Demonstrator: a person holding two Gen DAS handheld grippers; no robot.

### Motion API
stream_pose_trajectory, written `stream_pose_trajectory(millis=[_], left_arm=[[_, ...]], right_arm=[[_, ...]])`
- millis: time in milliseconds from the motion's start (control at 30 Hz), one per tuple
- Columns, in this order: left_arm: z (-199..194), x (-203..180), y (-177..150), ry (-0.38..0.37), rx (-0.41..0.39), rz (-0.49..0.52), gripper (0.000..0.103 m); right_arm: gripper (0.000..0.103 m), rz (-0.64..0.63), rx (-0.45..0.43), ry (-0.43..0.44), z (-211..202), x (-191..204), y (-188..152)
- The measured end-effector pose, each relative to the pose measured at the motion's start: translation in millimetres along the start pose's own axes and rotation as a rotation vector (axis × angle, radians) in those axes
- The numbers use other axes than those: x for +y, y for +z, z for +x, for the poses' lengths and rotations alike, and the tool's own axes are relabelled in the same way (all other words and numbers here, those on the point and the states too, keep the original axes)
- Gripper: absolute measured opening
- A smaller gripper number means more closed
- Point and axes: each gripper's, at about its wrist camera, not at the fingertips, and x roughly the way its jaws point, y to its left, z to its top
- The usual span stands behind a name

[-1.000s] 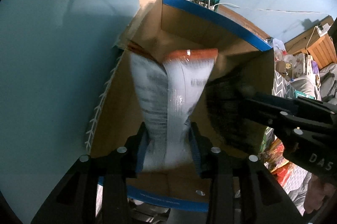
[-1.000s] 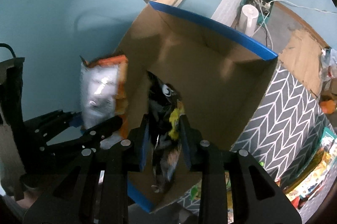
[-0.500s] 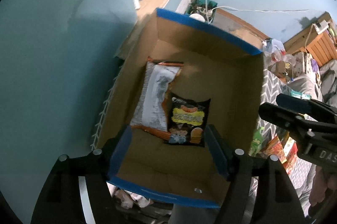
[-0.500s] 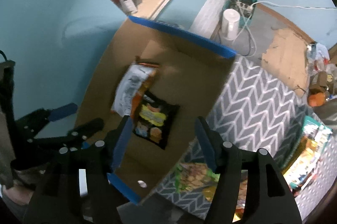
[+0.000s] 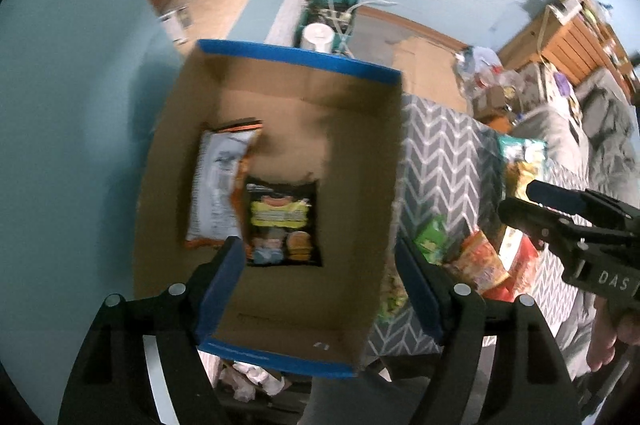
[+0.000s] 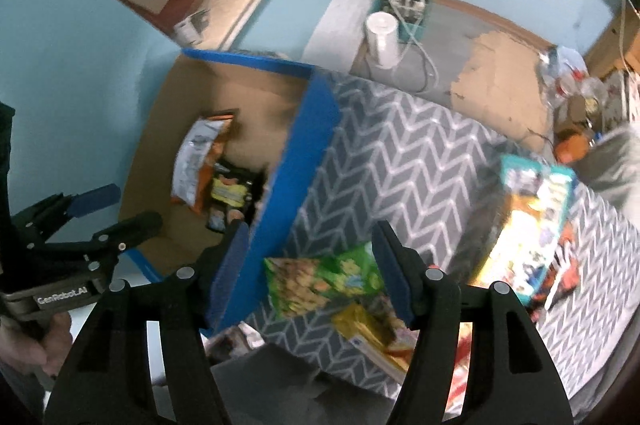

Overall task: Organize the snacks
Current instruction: 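Move both tools back over the remaining snack pile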

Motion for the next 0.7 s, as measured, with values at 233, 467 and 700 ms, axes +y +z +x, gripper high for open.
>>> stream_pose_trajectory(millis=[233, 467, 700], left_arm=[[3, -41, -5, -0.034, 0.026, 0.087, 0.079], [15, -78, -12, -0.055, 0.061, 0.16, 0.079], [36, -109, -22, -0.076, 0.124, 0.214, 0.079]], right_arm=[[0.064, 0.099, 0.0, -0.028, -13, -47, -26], [0.064, 0.198, 0.007, -0.054, -23, -89, -56], [0.064, 0.306, 0.022, -0.06, -23, -130, -86]])
